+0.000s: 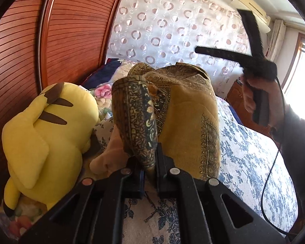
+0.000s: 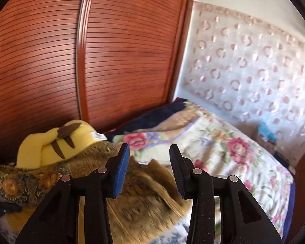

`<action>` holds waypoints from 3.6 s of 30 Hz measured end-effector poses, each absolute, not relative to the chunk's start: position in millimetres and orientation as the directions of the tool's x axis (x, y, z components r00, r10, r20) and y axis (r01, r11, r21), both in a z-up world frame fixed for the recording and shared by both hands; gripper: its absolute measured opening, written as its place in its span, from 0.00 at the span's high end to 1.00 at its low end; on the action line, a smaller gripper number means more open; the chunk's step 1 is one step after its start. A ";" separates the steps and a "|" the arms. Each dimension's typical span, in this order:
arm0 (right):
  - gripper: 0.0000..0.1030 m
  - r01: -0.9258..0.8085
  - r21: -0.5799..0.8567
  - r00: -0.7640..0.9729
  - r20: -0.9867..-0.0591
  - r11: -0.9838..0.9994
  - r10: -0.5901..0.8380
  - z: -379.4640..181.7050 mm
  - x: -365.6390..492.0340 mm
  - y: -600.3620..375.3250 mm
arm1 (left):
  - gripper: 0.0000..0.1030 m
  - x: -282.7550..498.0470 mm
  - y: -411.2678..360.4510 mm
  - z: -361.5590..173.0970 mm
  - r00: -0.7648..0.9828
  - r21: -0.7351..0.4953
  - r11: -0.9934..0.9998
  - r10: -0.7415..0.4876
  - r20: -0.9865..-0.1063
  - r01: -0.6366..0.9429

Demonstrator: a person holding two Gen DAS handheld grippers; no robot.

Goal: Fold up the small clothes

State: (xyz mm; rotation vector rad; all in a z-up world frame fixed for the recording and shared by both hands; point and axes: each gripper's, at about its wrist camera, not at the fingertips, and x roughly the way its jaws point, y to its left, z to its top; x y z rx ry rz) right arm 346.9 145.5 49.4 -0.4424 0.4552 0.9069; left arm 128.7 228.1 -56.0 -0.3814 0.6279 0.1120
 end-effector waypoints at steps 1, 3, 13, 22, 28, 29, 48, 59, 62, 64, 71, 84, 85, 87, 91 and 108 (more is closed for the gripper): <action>0.60 -0.815 -0.184 0.549 -0.547 0.549 0.632 47.9 343.6 141.2 | 0.94 128.5 228.4 -55.7 0.804 -0.313 0.924 -0.010 -0.594 -0.220; 0.60 -0.831 -0.171 0.520 -0.580 0.530 0.627 39.7 338.9 136.2 | 0.93 127.9 228.8 -54.5 0.806 -0.304 0.928 -0.006 -0.592 -0.216; 0.46 -0.859 -0.143 0.453 -0.657 0.491 0.602 -33.9 322.6 140.8 | 0.42 109.8 230.4 -28.2 0.834 -0.248 0.949 0.029 -0.551 -0.197; 0.45 -0.835 -0.122 0.477 -0.646 0.536 0.596 -40.5 321.2 137.8 | 0.40 104.1 218.3 -8.8 0.824 -0.149 0.960 0.118 -0.554 -0.237; 0.45 -0.867 -0.048 0.420 -0.606 0.496 0.676 -25.8 284.5 115.4 | 0.40 102.6 211.7 -2.3 0.817 -0.116 0.960 0.148 -0.558 -0.254; 0.45 -0.870 -0.047 0.414 -0.609 0.490 0.676 -26.4 276.2 113.3 | 0.40 101.9 209.5 -1.3 0.816 -0.111 0.961 0.151 -0.558 -0.253; 0.44 -0.779 0.020 0.502 -0.580 0.627 0.642 1.5 187.3 10.3 | 0.40 63.5 139.6 24.4 0.846 -0.028 0.986 0.124 -0.518 -0.162; 0.20 -0.631 0.035 0.645 -0.531 0.775 0.549 30.1 121.0 -96.8 | 0.39 61.3 80.1 30.5 0.861 -0.045 0.997 0.031 -0.507 -0.063; 0.20 -0.577 0.033 0.689 -0.517 0.816 0.508 34.8 106.8 -123.7 | 0.39 59.2 66.4 32.0 0.863 -0.047 0.998 0.011 -0.505 -0.041; 0.20 -0.541 0.042 0.713 -0.506 0.840 0.485 39.0 99.2 -140.7 | 0.39 58.5 58.0 34.4 0.864 -0.053 0.998 -0.002 -0.504 -0.028; 0.20 -0.437 0.033 0.790 -0.463 0.899 0.401 61.9 75.6 -190.4 | 0.39 58.0 28.0 52.7 0.874 -0.041 0.999 -0.030 -0.485 0.012; 0.20 -0.332 0.045 0.879 -0.348 0.942 0.327 112.8 31.5 -242.3 | 0.39 37.6 -1.1 105.7 0.913 -0.020 0.998 -0.059 -0.404 0.055; 0.20 -0.326 0.045 0.883 -0.343 0.944 0.321 114.8 29.6 -244.3 | 0.39 36.2 -1.7 107.0 0.914 -0.017 0.998 -0.059 -0.402 0.057; 0.20 -0.315 0.041 0.889 -0.338 0.948 0.310 115.4 29.2 -245.7 | 0.39 35.1 -4.3 108.9 0.914 -0.007 0.998 -0.054 -0.403 0.056; 0.20 -0.304 0.035 0.892 -0.341 0.952 0.298 113.3 29.8 -245.4 | 0.39 34.2 -5.5 108.7 0.912 -0.009 0.998 -0.055 -0.405 0.057; 0.20 -0.293 0.041 0.892 -0.347 0.955 0.289 110.7 29.0 -247.0 | 0.39 31.7 -7.0 109.4 0.913 -0.010 0.999 -0.053 -0.405 0.053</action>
